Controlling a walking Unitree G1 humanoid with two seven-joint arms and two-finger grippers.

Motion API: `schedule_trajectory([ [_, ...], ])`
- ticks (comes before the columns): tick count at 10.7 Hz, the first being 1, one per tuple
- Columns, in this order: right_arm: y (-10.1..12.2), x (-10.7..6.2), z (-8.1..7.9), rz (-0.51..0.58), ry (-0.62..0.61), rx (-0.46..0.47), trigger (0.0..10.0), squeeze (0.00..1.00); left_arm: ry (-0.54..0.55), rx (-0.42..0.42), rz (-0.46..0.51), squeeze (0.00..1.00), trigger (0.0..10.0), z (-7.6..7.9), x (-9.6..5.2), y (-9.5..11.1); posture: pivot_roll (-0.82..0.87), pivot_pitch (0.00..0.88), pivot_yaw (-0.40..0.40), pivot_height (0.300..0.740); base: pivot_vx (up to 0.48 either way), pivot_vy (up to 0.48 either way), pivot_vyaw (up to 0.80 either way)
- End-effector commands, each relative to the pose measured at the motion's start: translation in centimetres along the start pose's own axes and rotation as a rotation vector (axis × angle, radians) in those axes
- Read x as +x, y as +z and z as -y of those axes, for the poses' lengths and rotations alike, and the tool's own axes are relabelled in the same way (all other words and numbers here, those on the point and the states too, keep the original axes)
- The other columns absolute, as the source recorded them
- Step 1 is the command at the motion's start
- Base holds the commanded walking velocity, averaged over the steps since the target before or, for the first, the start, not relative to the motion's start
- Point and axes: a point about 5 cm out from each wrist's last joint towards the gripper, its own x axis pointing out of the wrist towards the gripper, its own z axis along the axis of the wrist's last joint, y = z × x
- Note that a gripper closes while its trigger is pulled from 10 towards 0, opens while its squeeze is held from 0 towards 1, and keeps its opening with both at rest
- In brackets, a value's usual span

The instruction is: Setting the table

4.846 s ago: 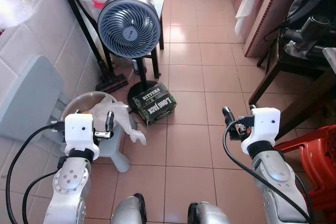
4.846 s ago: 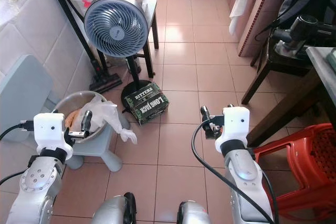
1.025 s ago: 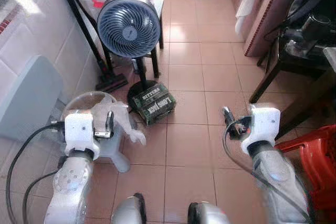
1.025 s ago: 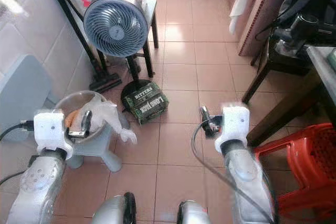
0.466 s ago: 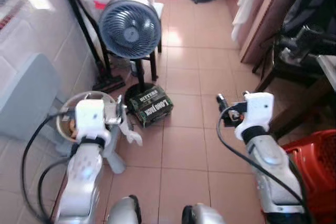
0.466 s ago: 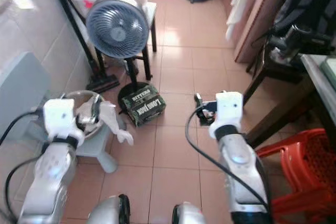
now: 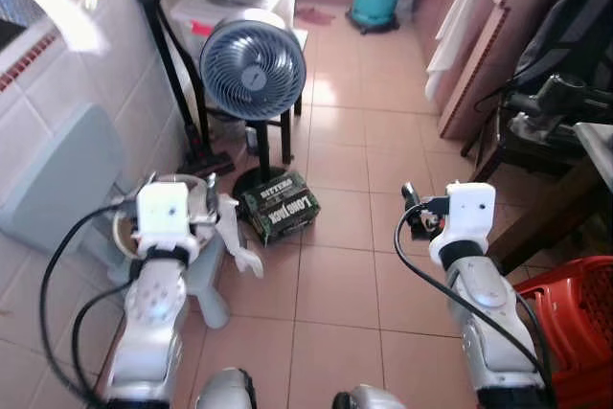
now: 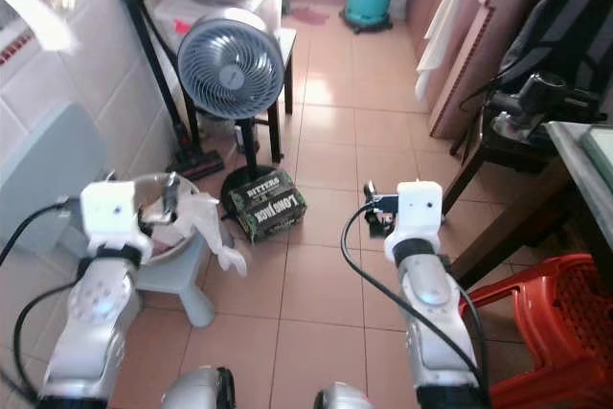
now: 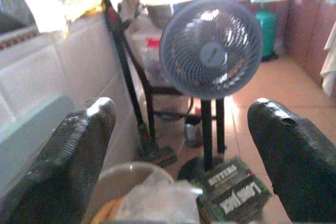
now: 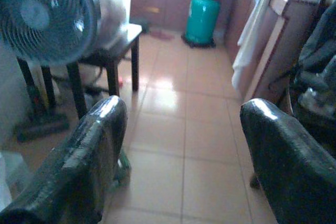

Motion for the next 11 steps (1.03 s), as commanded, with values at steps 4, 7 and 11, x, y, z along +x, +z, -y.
schedule_trajectory([
  [4,-0.2,0.0,-0.3,0.021,0.025,0.011,10.0,0.00,-0.021,0.008,-0.013,0.00,10.0,0.0,-0.4,-0.3,0.00,0.020,0.005,0.740,0.000,0.453,0.00],
  [7,-0.8,-0.3,-0.8,-0.017,0.026,0.043,10.0,0.00,-0.018,0.001,-0.042,0.00,10.0,-0.1,-1.2,-0.9,0.00,0.047,0.014,0.740,0.000,0.157,-0.53],
  [11,-1.8,-0.4,-0.1,-0.071,0.019,0.042,10.0,0.00,-0.001,-0.020,-0.103,0.00,10.0,-0.7,-1.5,-1.9,0.00,0.085,-0.008,0.740,0.000,0.000,-0.80],
])
